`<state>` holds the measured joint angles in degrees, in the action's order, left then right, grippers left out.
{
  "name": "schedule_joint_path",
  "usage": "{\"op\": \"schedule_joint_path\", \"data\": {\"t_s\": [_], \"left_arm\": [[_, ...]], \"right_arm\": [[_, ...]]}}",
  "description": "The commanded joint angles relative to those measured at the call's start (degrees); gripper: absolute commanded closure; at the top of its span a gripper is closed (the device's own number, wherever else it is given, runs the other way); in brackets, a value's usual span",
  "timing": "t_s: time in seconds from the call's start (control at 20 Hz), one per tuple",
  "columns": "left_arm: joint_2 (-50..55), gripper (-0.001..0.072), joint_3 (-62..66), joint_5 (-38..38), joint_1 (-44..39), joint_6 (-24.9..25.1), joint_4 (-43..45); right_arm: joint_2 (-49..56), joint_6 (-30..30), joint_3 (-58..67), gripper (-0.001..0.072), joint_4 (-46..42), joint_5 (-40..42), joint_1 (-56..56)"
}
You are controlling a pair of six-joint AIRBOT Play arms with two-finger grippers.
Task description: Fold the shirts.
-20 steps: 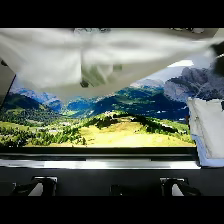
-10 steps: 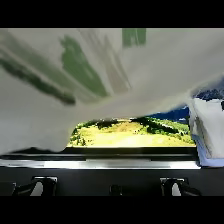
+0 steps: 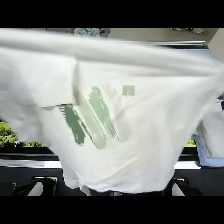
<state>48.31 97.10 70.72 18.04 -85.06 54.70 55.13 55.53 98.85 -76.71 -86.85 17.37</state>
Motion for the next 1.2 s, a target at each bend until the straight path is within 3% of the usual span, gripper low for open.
{"op": "schedule_joint_path", "data": {"t_s": [0.0,0.15,0.3,0.5,0.6,0.85,1.0,1.15], "left_arm": [[10.34,0.0677,-14.84,3.63,-1.88,2.95,1.46],[23.43,0.0677,-22.99,-4.00,-5.18,8.13,1.22],[36.22,0.0676,-21.11,-13.55,-6.93,11.69,-2.05],[45.55,0.0676,-16.33,-26.75,-8.37,11.85,-6.62],[47.69,0.0676,-15.02,-31.78,-9.86,11.80,-6.75],[47.63,0.0677,-15.04,-31.41,-11.21,11.74,-6.10],[44.76,0.0677,-15.04,-18.25,-9.16,11.58,-4.20],[44.54,0.0676,-15.63,0.24,-8.13,9.49,1.53]], "right_arm": [[14.16,0.52,-12.09,0.0677,-3.43,-3.17,-6.03],[28.13,3.58,-15.56,0.0676,-3.41,13.51,-12.52],[38.69,9.09,-12.68,0.0676,-1.11,31.80,-13.68],[42.05,9.07,-12.02,0.0676,0.48,53.59,-13.57],[42.29,10.16,-12.02,0.0676,0.66,58.29,-13.57],[42.58,10.05,-12.04,0.0675,-0.09,48.30,-13.55],[39.82,9.62,-12.02,0.0675,-2.47,37.64,-13.57],[38.64,9.38,-12.15,0.0675,-5.60,21.99,-13.57]]}}
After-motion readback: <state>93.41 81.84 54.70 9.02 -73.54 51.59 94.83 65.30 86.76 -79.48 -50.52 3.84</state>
